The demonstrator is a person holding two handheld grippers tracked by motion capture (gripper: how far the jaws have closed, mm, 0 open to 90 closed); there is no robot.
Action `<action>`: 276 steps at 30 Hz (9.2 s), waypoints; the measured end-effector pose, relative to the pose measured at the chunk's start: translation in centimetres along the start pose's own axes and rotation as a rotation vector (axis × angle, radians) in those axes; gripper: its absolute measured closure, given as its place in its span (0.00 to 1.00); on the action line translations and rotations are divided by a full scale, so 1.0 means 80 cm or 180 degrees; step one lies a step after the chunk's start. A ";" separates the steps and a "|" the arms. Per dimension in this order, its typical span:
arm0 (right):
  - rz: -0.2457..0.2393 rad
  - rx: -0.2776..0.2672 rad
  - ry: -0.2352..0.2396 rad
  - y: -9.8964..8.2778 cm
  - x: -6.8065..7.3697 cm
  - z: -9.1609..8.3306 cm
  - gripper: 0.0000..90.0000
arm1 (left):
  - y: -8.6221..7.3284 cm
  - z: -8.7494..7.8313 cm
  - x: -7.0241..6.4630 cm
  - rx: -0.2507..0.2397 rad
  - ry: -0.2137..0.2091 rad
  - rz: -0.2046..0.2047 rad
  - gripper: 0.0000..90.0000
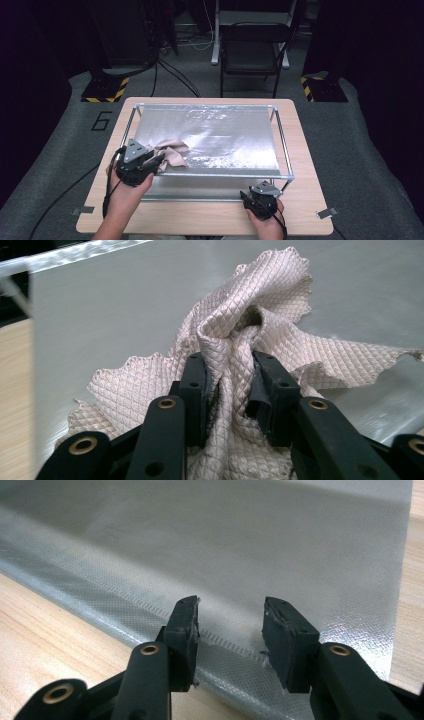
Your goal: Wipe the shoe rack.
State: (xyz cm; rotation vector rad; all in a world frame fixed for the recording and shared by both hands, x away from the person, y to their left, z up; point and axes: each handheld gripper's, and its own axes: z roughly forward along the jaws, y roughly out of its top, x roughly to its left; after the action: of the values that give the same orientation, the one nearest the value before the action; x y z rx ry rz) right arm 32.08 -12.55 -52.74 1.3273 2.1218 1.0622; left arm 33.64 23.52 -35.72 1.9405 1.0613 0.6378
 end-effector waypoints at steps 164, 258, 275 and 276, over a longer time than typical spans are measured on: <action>-0.1246 -0.0271 0.2020 0.151 0.040 -0.137 0.57 | -0.025 -0.020 0.035 -0.0142 -0.0094 -0.0068 0.40; -0.1408 0.0063 0.1405 0.255 0.079 -0.055 0.96 | -0.027 -0.020 0.033 -0.0188 -0.0053 -0.0026 0.40; -0.1178 -0.0119 0.1350 0.241 0.040 -0.091 0.75 | -0.027 -0.020 0.033 -0.0198 -0.0047 -0.0040 0.40; -0.1186 -0.0096 0.1340 0.242 0.041 -0.091 0.72 | -0.027 -0.019 0.032 -0.0216 -0.0038 -0.0045 0.40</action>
State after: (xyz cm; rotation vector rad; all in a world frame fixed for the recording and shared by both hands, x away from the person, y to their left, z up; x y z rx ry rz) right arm 36.59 -7.52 -32.90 0.6888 2.5087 1.2823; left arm 32.89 27.05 -36.63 1.8745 1.0323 0.6457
